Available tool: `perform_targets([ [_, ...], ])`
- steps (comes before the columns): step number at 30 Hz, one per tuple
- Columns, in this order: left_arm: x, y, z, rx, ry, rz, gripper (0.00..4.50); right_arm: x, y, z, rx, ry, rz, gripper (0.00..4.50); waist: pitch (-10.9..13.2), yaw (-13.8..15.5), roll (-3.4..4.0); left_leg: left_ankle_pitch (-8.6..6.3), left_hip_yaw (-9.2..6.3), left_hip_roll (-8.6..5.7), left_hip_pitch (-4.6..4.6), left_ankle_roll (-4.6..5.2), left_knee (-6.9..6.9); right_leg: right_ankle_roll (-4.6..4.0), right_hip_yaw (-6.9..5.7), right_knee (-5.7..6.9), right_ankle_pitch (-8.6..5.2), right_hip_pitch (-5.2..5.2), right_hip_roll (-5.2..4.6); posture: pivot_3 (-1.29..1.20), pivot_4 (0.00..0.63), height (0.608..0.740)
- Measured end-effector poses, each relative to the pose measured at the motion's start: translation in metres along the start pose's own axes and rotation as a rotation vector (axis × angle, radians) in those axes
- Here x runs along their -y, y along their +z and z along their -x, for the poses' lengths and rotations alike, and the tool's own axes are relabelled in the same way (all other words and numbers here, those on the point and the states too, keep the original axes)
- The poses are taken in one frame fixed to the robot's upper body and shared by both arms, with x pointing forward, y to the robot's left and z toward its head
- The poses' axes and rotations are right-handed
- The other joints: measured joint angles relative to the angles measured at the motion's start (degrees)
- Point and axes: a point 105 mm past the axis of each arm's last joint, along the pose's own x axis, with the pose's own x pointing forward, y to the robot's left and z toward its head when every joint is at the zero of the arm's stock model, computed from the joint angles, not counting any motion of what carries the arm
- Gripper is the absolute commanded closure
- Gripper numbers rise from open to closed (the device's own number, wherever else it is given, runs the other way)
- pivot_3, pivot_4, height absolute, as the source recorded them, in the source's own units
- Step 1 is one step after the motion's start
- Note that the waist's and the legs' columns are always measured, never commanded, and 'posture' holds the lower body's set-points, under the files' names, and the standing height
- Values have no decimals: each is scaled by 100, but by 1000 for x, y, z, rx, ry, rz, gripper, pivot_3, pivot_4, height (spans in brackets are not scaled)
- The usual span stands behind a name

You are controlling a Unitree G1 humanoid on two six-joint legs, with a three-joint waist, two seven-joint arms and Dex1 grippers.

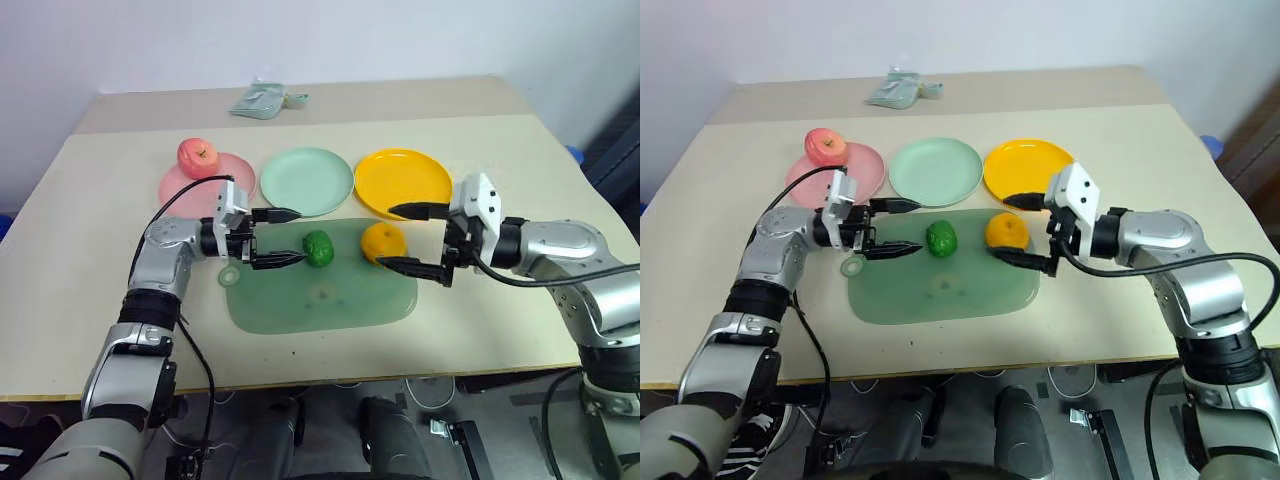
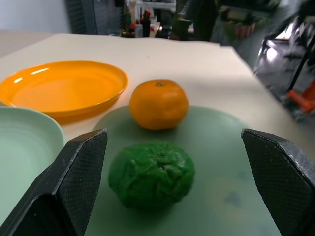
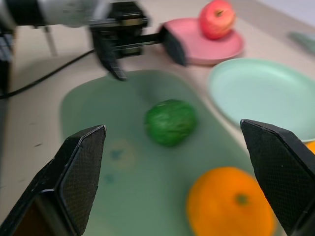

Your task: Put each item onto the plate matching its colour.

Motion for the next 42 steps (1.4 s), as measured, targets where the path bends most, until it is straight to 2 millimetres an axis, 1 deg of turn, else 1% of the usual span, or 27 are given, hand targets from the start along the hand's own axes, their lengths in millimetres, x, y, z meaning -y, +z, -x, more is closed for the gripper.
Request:
perform_targets([
  [2, 0, -5, -9, -8, 8, -25, 53, -3, -4, 2, -10, 7, -8, 0, 0, 20, 0, 0, 1, 0, -1, 0, 1, 0, 0, -2, 0, 0, -2, 0, 150, 740],
  [4, 1, -15, -17, -39, 12, -45, 53, -6, -7, 3, -16, 14, -17, 0, 0, 25, -1, -1, 4, -1, -2, 1, 1, 0, 1, -3, 0, 0, -3, 0, 150, 740],
  [6, 2, -25, -20, -59, 25, -44, 53, -6, -6, 5, -11, 15, -20, 0, 1, 21, -1, -1, 3, 0, -2, 1, 1, 0, 0, -3, 0, 0, -2, 0, 150, 740],
  [8, 1, -30, -24, -73, 36, -49, 53, -6, -4, 8, 3, 8, -22, 0, 1, 18, -1, -1, 2, 0, -2, 1, 1, 0, 0, -3, 0, -1, -1, 0, 150, 740],
  [9, -1, -31, -26, -82, 39, -53, 289, -6, -2, 9, 12, 9, -26, 0, 1, 23, -1, -1, 2, 0, -2, 1, 1, 0, -1, -3, 0, -1, -1, 0, 150, 740],
  [11, -3, -32, -28, -97, 42, -65, 913, -7, 1, 9, 25, 14, -26, 0, 1, 22, -1, -1, 3, 0, -2, 1, 2, 1, -1, -3, 0, 0, -1, 0, 150, 740],
  [12, -4, -32, -29, -104, 44, -69, 1410, -7, 2, 10, 33, 15, -27, 0, 1, 20, -2, -1, 3, 0, -2, 2, 2, 1, -1, -3, 0, 0, -1, 0, 150, 740],
  [13, -5, -32, -29, -103, 46, -77, 1797, -7, 3, 10, 38, 14, -26, 0, 1, 21, -1, -1, 3, 0, -2, 2, 2, 1, -1, -3, 0, -1, -2, 0, 150, 740],
  [19, -7, -32, -34, -80, 79, -95, 1797, -6, 15, 10, 141, -3, -54, 0, 0, 21, -2, -1, 2, 0, -2, 2, 2, 1, -1, -2, 0, 0, -2, 0, 150, 740],
  [22, -16, -26, -32, -41, 145, -86, 1797, 1, 20, 9, 159, -47, -25, 0, 0, 17, -2, -1, 2, 0, -2, 1, 3, 1, -1, -1, 0, 0, -1, 0, 150, 740],
  [25, -41, -4, -32, 40, 300, -97, 1797, 23, 27, 7, 186, -157, 9, 0, 2, 17, -4, 0, 1, 0, -2, 1, 5, 2, -2, -1, 0, 0, 0, 0, 150, 740],
  [27, -67, 16, -25, 105, 469, -96, 1797, 42, 30, 5, 199, -248, 24, 0, 2, 19, -5, 0, 1, -1, -3, 1, 6, 2, -2, -1, 1, -1, 0, 0, 150, 740],
  [28, -77, 27, -21, 142, 539, -96, 1797, 48, 30, 6, 195, -281, 33, 0, 2, 18, -5, -1, 1, -1, -3, 2, 5, 3, -2, -1, 0, -1, 0, 0, 150, 740],
  [30, -96, 38, -10, 175, 680, -75, 1797, 58, 29, 7, 194, -335, 44, 0, 2, 16, -5, -3, 1, -3, -2, 4, 4, 3, -2, 0, 1, -1, 0, 0, 150, 740],
  [32, -107, 35, -3, 171, 790, -37, 1797, 62, 28, 5, 194, -357, 37, 0, 2, 14, -5, -3, 1, -5, -2, 5, 3, 4, -2, 1, 1, -1, -1, 0, 150, 740],
  [34, -111, 23, -1, 137, 857, 6, 1797, 64, 26, 0, 188, -366, 32, 0, 2, 8, -5, -3, 1, -6, -2, 5, 3, 5, -2, 1, 2, -1, 0, 0, 150, 740],
  [37, -111, 0, -7, 74, 921, 94, 1797, 62, 25, -8, 182, -360, 32, 0, 2, 7, -5, -2, 1, -7, -3, 5, 5, 8, -2, 3, 4, -1, 0, 0, 150, 740],
  [39, -110, -8, -12, 42, 935, 125, 1797, 62, 25, -10, 182, -357, 32, 0, 2, 12, -6, -2, 1, -8, -4, 5, 6, 10, -2, 3, 5, 0, 0, 0, 150, 740],
  [40, -111, -10, -13, 35, 944, 133, 1479, 62, 25, -11, 179, -356, 33, 0, 2, 11, -5, -2, 1, -9, -4, 5, 6, 10, -2, 3, 5, 0, -1, 0, 150, 740],
  [42, -112, -10, -15, 22, 947, 140, 682, 61, 24, -12, 174, -356, 34, 0, 2, 6, -5, -2, 2, -9, -4, 5, 6, 10, -2, 3, 5, 0, 0, 0, 150, 740],
])
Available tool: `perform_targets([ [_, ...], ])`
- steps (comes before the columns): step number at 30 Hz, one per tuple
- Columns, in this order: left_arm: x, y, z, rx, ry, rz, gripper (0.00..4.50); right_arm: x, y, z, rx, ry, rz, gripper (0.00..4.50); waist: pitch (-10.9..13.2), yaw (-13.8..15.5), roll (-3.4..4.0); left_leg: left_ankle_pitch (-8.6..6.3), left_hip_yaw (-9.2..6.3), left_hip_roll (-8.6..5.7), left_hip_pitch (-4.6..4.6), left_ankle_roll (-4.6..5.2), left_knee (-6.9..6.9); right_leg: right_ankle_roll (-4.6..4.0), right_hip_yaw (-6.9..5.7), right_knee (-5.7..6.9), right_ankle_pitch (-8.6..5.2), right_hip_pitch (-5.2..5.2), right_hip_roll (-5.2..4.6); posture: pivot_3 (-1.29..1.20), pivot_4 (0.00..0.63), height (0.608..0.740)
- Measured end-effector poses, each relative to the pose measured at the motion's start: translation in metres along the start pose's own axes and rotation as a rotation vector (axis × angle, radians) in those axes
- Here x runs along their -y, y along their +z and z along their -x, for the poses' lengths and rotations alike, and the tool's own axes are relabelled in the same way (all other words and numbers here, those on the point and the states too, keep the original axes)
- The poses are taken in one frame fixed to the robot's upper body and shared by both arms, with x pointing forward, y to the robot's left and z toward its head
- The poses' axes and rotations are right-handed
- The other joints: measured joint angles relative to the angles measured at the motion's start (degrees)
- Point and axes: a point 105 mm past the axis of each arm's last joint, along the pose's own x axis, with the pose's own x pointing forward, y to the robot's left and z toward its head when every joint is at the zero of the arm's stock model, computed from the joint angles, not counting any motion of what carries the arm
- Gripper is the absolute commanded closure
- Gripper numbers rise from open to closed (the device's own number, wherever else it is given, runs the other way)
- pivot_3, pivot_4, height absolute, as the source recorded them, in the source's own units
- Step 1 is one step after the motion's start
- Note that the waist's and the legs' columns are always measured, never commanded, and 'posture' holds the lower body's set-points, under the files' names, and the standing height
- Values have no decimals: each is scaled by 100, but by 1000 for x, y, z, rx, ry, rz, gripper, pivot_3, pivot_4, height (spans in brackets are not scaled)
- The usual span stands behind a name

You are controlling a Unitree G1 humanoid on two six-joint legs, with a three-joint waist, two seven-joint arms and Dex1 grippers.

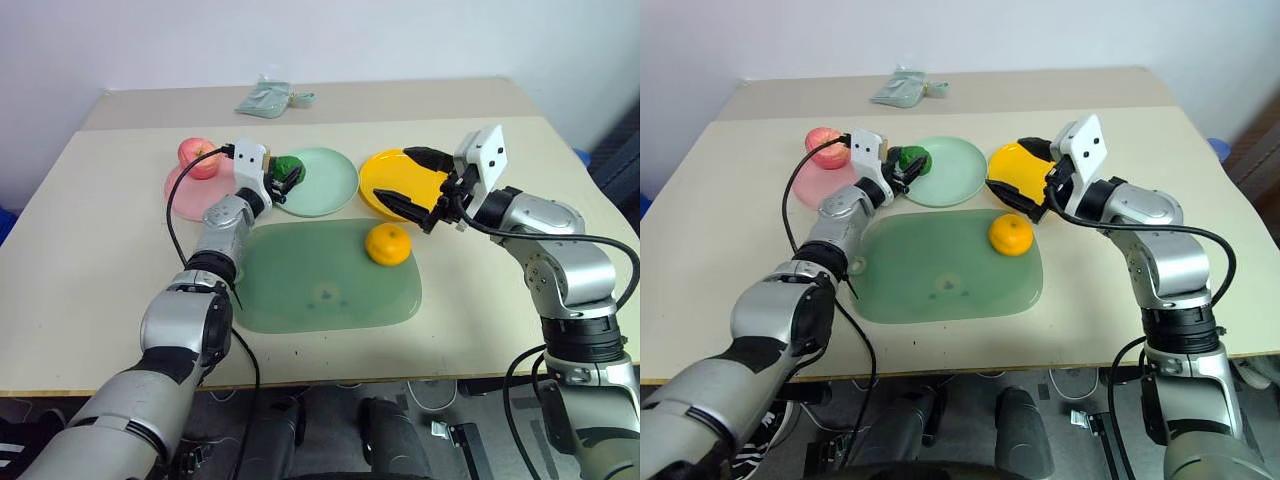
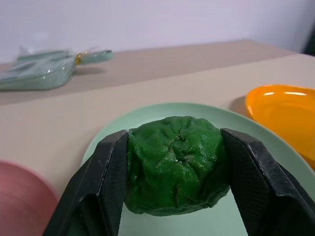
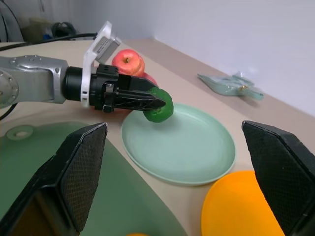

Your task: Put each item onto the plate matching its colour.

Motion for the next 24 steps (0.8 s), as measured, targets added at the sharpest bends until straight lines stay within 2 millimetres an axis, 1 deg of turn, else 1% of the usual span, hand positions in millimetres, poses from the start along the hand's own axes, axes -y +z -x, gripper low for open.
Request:
perform_targets([
  [1, 1, 0, -1, -3, -1, -3, 285, 0, 0, 0, -2, 0, 4, 0, 0, -1, 0, 0, 0, 0, 0, 0, 0, 0, 0, 0, 0, 0, 0, 0, 150, 740],
  [2, 2, 1, -2, -9, -7, -5, 27, -1, -1, 0, -5, 0, 6, 0, 0, -3, 0, 0, 0, 0, 0, 0, 0, 0, 0, 0, 0, 0, 0, 0, 150, 740],
  [6, 6, 2, -2, -7, -47, -3, 27, -3, -8, 3, -22, 4, -7, 0, 0, -5, 0, 0, 0, 0, 0, 0, 0, 0, 0, 0, 0, 0, 0, 0, 150, 740],
  [8, 11, 6, -2, 21, -93, 5, 27, -4, -11, 5, -37, 12, -12, 0, 0, -7, 0, 0, 1, 0, 0, 0, 0, 0, 0, 0, 0, 0, 0, 0, 150, 740],
  [9, 14, 10, -1, 49, -134, 15, 27, -6, -15, 7, -54, 23, -15, 0, 0, -6, 0, 0, 2, 0, 0, 0, 0, 0, -1, 0, 0, 0, 0, 0, 150, 740],
  [12, 25, 27, 5, 140, -292, 28, 27, -16, -34, 13, -140, 76, -21, 0, 0, -12, 0, 0, 19, 0, 0, 0, 0, 0, 0, 0, 0, 0, 0, 0, 150, 740],
  [13, 30, 32, 10, 172, -368, 27, 27, -19, -40, 13, -163, 90, -33, 0, 0, -17, 1, 0, 22, 1, 0, 0, 0, -1, 0, 0, 0, 0, 0, 0, 150, 740],
  [15, 37, 34, 23, 210, -521, 19, 27, -22, -49, 13, -198, 100, -51, 0, -1, -54, 2, 0, 28, 4, 2, 0, -1, -1, 2, 1, 1, -1, 1, 0, 150, 740],
  [16, 41, 31, 33, 219, -607, 22, 27, -21, -52, 14, -213, 95, -66, 0, -2, -69, 3, 0, 27, 5, 3, 0, -2, -2, 2, 1, 1, -1, 2, 0, 150, 740],
  [17, 41, 24, 45, 201, -690, 33, 27, -20, -56, 14, -230, 90, -83, 0, -2, -97, 3, 0, 24, 7, 3, 0, -2, -3, 1, 1, 0, 0, 4, 0, 150, 740],
  [20, 35, 5, 69, 134, -787, 60, 27, -19, -66, 13, -261, 69, -129, 0, -2, -161, 3, 0, 4, 7, 3, 0, -3, -3, 2, 2, 0, -1, 4, 0, 150, 740],
  [22, 35, -6, 82, 92, -837, 77, 27, -19, -75, 10, -279, 52, -171, 0, -2, -164, 3, 0, 1, 7, 2, 0, -2, -3, 2, 3, 1, -1, 4, 0, 150, 740],
  [24, 36, -10, 92, 79, -879, 92, 27, -19, -84, 8, -309, 43, -183, 0, -2, -158, 3, 0, -1, 6, 2, 0, -1, -3, 2, 4, 1, -1, 4, 0, 150, 740],
])
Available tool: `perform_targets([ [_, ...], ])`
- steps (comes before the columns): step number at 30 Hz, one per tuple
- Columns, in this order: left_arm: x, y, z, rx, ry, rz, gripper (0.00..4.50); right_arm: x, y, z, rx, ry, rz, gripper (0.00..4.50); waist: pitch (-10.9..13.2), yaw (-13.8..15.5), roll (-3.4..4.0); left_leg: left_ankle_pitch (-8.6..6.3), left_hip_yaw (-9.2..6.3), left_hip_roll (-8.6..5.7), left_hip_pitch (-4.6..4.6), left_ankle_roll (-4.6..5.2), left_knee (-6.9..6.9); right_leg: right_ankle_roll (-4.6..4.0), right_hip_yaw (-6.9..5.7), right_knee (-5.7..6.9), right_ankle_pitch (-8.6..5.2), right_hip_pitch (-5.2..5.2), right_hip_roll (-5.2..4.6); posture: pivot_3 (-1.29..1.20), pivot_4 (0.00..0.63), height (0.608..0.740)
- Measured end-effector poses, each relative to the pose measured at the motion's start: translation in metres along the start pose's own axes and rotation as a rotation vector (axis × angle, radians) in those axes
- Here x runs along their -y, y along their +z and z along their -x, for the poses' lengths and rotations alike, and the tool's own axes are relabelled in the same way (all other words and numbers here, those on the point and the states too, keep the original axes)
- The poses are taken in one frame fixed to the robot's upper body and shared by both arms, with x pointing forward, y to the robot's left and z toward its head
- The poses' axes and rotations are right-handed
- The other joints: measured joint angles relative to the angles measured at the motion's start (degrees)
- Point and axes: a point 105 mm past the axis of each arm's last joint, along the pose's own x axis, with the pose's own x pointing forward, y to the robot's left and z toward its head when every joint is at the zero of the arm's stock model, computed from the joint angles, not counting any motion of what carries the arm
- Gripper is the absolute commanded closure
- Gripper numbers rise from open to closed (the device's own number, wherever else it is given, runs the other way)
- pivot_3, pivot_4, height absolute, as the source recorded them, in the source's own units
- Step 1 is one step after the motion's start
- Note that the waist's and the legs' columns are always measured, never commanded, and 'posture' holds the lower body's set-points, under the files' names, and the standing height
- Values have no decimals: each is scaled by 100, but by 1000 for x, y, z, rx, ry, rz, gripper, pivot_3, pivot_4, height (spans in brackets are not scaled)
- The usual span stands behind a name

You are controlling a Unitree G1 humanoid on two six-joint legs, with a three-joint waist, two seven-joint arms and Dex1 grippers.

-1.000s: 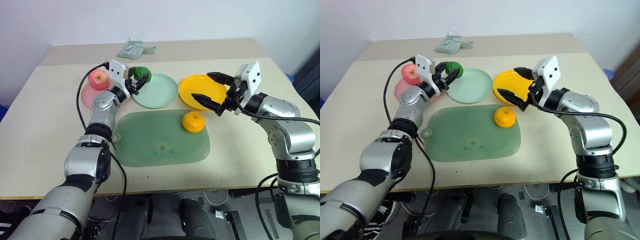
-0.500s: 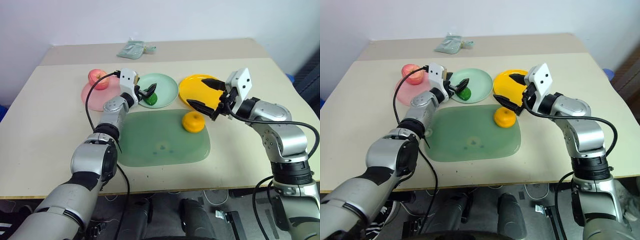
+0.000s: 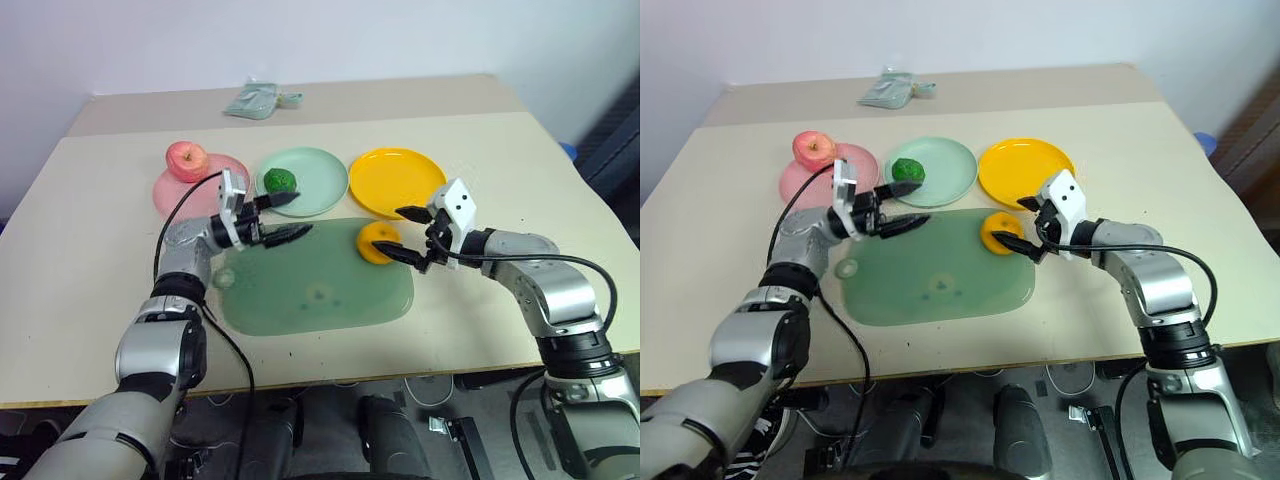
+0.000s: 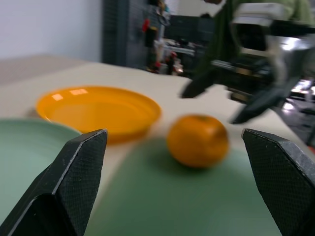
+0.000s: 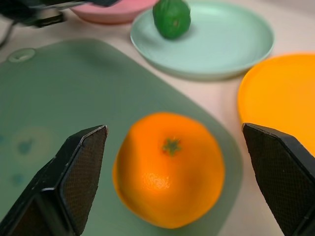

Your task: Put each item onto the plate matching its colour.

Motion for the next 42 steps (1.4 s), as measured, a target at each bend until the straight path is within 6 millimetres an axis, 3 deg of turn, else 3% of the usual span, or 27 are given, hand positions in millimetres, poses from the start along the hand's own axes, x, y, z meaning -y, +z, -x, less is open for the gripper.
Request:
perform_targets([
  [4, 7, 9, 14, -2, -25, -19, 27, 2, -7, -5, -17, -16, -57, 0, 0, 6, 1, 0, -3, 0, 0, 0, 0, -1, 0, 0, 0, 0, 0, 0, 150, 740],
  [9, 17, 16, 21, -11, -40, -35, 0, 0, -10, -6, -33, 1, -70, 1639, -1, 7, 1, 0, -4, 0, 1, -1, 0, -1, 1, 0, 0, 0, -1, 0, 150, 740],
  [10, 17, 17, 22, -13, -37, -35, 0, -1, -10, -6, -33, 3, -70, 1672, -1, 8, 1, 0, -4, 0, 1, -1, 0, -1, 1, 0, 0, 0, 0, 0, 150, 740],
  [15, 18, 31, 24, -21, -22, -69, 0, 1, -8, -7, -33, -5, -60, 1672, -1, 8, 2, 0, -3, 0, 1, -1, -1, -1, 1, -1, 1, 0, -1, 0, 150, 740],
  [19, 19, 30, 25, -14, -1, -59, 0, 9, 7, -12, 14, -37, -53, 1672, -1, 4, 2, 0, -3, 0, 1, -2, -1, -2, 2, -1, 1, -2, -1, 0, 150, 740],
  [25, 12, 38, 20, 26, 76, -61, 0, 72, 65, -19, 222, -333, -14, 1672, -1, 1, 2, 4, -2, 2, 2, -7, -6, -8, 2, -1, 5, -4, 1, 0, 150, 740],
  [27, 10, 37, 20, 25, 100, -64, 0, 86, 61, -22, 212, -403, -3, 1672, -1, 16, 1, 4, -2, 0, 2, -7, -8, -9, 3, -2, 5, -4, 1, 0, 150, 740],
  [29, 8, 36, 20, 23, 124, -62, 0, 91, 44, -33, 175, -430, -29, 1672, -1, 0, 2, 4, 0, 0, 2, -7, -9, -9, 5, -1, 5, -5, 1, 0, 150, 740],
  [32, 9, 34, 19, 17, 137, -63, 0, 93, 15, -49, 105, -437, -90, 209, 0, -20, 3, 5, 3, 1, 2, -8, -11, -9, 8, 1, 6, -9, 1, 0, 150, 740],
  [35, 10, 29, 22, 8, 151, -59, 0, 95, 2, -54, 70, -440, -109, 60, 0, -26, 4, 5, 2, 1, 2, -9, -13, -10, 10, 1, 5, -12, 3, 0, 150, 740],
  [38, 11, 28, 28, -9, 162, -62, 0, 97, 3, -54, 80, -442, -90, 60, 0, -28, 4, 6, 2, 2, 2, -9, -14, -10, 10, 2, 5, -12, 4, 0, 150, 740],
  [42, 9, 31, 34, -20, 175, -90, 0, 93, 23, -51, 172, -385, -54, 60, 0, -27, 5, 5, 2, 1, 2, -9, -13, -10, 11, 2, 5, -12, 4, 0, 150, 740],
])
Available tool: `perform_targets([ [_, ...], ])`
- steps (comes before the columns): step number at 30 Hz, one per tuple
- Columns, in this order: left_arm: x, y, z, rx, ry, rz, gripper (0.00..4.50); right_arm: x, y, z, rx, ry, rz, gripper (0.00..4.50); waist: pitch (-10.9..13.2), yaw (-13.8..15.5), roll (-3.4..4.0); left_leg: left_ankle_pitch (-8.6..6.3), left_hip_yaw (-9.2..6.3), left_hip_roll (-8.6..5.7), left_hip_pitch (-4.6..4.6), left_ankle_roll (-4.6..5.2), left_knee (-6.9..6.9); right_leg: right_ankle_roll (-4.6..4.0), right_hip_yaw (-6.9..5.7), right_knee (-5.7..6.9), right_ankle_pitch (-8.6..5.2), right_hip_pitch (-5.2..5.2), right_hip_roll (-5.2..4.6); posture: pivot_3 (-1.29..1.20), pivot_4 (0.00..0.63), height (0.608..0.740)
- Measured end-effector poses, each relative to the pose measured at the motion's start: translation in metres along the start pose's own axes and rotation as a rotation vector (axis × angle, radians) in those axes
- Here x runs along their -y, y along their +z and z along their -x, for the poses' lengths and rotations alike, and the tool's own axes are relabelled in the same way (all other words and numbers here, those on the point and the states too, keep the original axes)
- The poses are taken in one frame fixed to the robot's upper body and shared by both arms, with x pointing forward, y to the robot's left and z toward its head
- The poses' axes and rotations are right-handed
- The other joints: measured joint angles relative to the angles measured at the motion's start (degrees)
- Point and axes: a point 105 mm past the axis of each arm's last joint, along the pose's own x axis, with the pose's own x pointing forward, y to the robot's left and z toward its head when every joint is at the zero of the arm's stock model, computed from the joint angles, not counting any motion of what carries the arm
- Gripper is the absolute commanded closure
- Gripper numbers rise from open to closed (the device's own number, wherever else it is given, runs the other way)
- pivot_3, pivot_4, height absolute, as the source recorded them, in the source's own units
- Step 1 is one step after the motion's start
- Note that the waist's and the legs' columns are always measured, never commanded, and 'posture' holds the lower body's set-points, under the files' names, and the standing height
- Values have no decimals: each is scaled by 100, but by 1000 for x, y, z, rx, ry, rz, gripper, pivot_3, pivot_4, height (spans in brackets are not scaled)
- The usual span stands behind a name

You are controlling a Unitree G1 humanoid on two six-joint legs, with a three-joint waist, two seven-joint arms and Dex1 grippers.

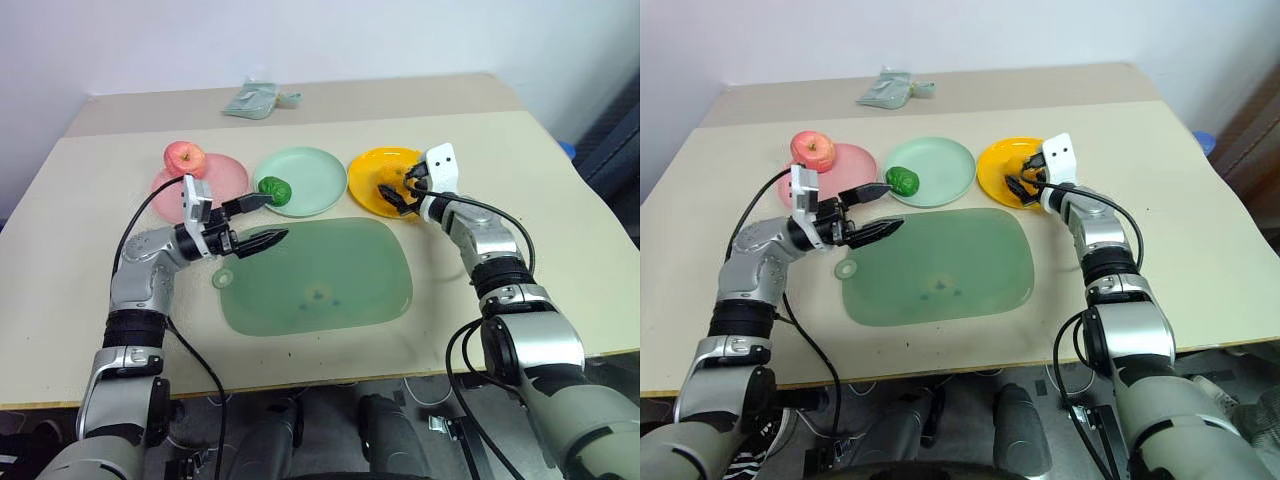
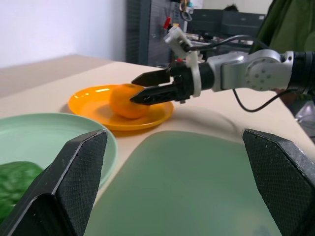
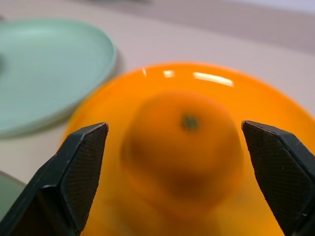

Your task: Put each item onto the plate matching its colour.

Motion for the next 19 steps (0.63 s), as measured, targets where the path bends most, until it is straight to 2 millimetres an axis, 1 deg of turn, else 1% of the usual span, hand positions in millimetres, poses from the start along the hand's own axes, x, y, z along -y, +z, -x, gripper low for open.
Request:
perform_targets([
  [3, -1, -2, 4, -5, 5, -5, 0, -10, 32, 10, 140, 99, 63, 60, 0, 18, 0, 0, -3, -1, 0, 0, 0, 0, -1, -1, 0, 1, 0, 0, 150, 740],
  [5, -2, -4, 7, -13, 2, 4, 0, -20, 48, 26, 217, 183, 92, 60, 0, 33, 0, -1, -7, -1, -1, 1, 2, 1, -2, -1, 0, 2, 0, 0, 150, 740],
  [7, -2, -5, 12, -22, -9, 12, 0, -37, 57, 49, 286, 290, 115, 60, 0, 37, 0, -1, -7, -2, -1, 1, 1, 1, -2, -2, -1, 2, 0, 0, 150, 740],
  [9, -3, -5, 16, -25, -25, 20, 0, -54, 61, 71, 306, 401, 111, 60, 0, 25, 0, -1, -6, -1, 0, 1, 3, 1, -1, 0, 0, 2, -1, 0, 150, 740],
  [10, -2, -4, 17, -23, -33, 19, 0, -58, 62, 77, 304, 434, 115, 60, 0, 24, 0, -1, -5, -1, 0, 1, 4, 1, -1, 0, 0, 2, -1, 0, 150, 740],
  [11, -2, -1, 15, -19, -56, 18, 0, -64, 62, 90, 282, 481, 141, 60, 0, 25, 0, -1, -6, 0, 0, 1, 4, 1, -2, 1, 0, 3, -1, 0, 150, 740],
  [12, -2, 0, 17, -23, -63, 16, 0, -69, 61, 97, 267, 512, 164, 60, -2, 26, -2, -1, -6, 1, 2, 1, 4, 1, -2, 0, -1, 4, 0, 0, 150, 740],
  [13, -2, 1, 18, -27, -71, 16, 0, -74, 56, 106, 242, 540, 200, 60, -3, 29, 0, -1, -4, 1, 2, 1, 4, 1, -2, 0, -1, 5, -1, 0, 150, 740],
  [14, -2, 1, 20, -35, -75, 15, 0, -81, 47, 116, 204, 576, 223, 60, -3, 30, 0, -2, -4, 1, 2, 1, 3, 1, -2, -1, -1, 5, -1, 0, 150, 740],
  [15, -2, 1, 22, -38, -75, 16, 0, -83, 43, 117, 192, 587, 220, 60, -3, 25, 0, -2, -3, 1, 2, 1, 4, 1, -2, -1, -1, 5, -1, 0, 150, 740],
  [17, -2, 1, 21, -40, -84, 16, 0, -89, 31, 127, 144, 617, 223, 60, -3, 32, 2, -2, 1, 2, 2, 1, 4, 1, -1, -1, -1, 4, -4, 0, 150, 740],
  [19, -2, 1, 22, -41, -84, 19, 0, -94, 26, 135, 123, 641, 235, 60, -3, 35, 1, -2, 1, 2, 2, 1, 4, 1, -1, -1, -1, 4, -4, 0, 150, 740],
])
